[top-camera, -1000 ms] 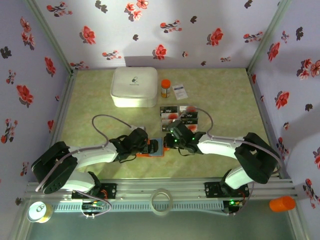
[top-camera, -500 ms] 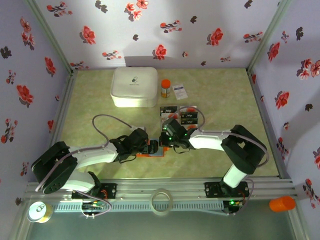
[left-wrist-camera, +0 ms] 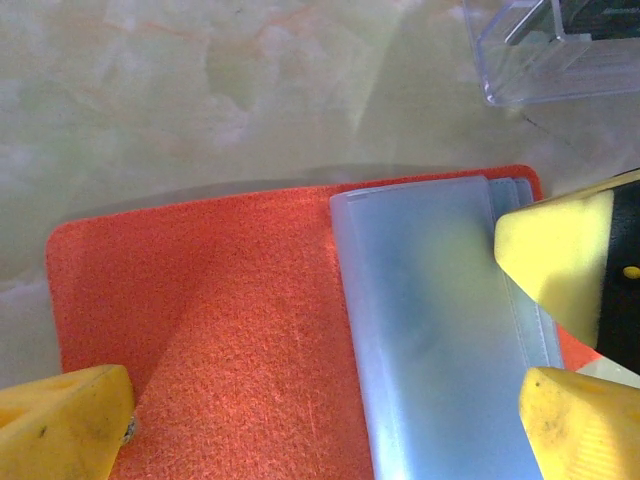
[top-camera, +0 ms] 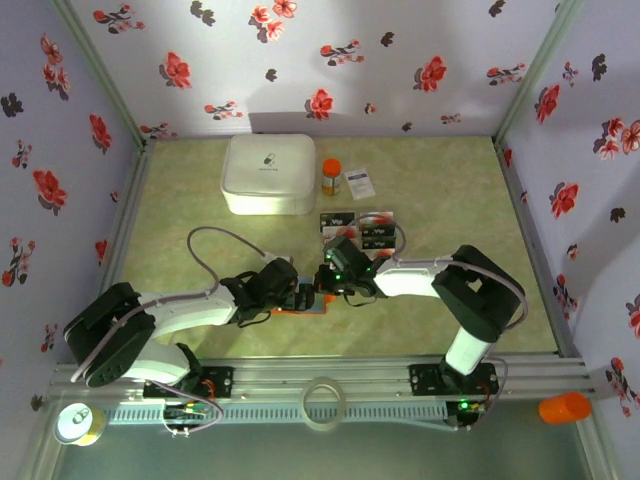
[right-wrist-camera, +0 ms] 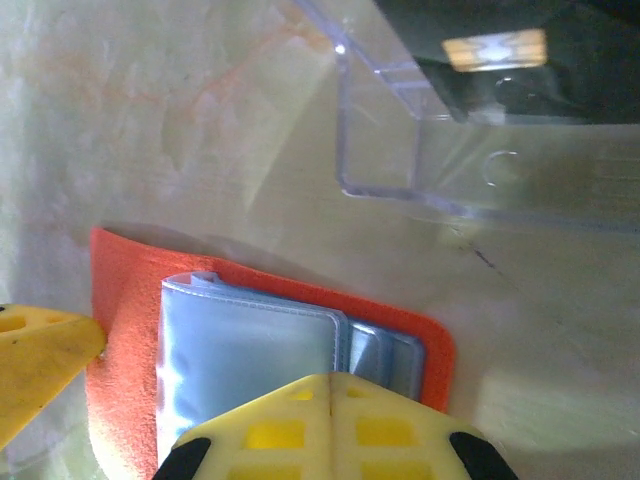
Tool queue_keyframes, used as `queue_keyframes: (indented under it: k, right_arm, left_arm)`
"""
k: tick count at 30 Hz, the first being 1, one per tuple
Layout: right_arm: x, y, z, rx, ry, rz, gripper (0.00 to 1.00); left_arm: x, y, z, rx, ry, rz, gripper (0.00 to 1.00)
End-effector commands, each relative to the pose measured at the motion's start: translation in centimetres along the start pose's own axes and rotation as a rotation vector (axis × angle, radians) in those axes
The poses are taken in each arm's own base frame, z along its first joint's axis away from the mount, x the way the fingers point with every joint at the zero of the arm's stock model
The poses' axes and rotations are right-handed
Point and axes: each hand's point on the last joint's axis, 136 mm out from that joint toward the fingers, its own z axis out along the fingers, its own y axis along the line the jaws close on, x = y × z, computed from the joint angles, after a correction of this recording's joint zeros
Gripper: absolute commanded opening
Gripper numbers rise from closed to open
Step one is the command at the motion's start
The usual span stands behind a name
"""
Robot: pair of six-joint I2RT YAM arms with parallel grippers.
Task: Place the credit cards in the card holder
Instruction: Flip over the card slot on the card holder.
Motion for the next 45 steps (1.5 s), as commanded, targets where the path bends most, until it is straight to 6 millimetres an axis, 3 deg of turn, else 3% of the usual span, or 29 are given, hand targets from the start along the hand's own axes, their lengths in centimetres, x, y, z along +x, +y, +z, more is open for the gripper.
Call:
queue_keyframes:
  k: [1,5,15,19,23,26,37,45]
  right_arm:
    - [0.7,-0.2,0.6,-0.018,0.033,0.037,0.0]
    - [0.6,-0.2,0.6,-0.02,0.031,0.046,0.0]
    - [0.7,-0.3,0.8,-0.023,0.031,0.056,0.0]
    - [0.4,0.1,0.3,-0.035,0.021,0.056,0.01]
    - [-0.5,0.7,-0.7,-0.047,-0.008,0.055,0.21]
    - [-0.9,0.9,-1.1,-0.046,-0.016,0.052,0.29]
    - [-2.1,2.6,-2.2,-0.101,-0.043,0.064,0.35]
    - [-2.4,2.9,-1.4,-0.12,-0.037,0.086,0.36]
  left_arm:
    - [1.0,1.2,0.4,-0.058,0.024,0.045,1.0]
    - [1.5,1.7,0.6,-0.073,0.033,0.047,0.95]
    - [2.1,1.7,1.0,-0.079,0.054,0.074,0.58]
    - [2.2,1.6,1.1,-0.078,0.055,0.078,0.54]
    - [2.2,1.5,1.1,-0.075,0.053,0.079,0.54]
    - [2.1,1.4,1.0,-0.072,0.051,0.078,0.54]
    - [2.0,1.3,0.9,-0.066,0.046,0.082,0.54]
    - [2.0,1.2,0.9,-0.063,0.043,0.085,0.54]
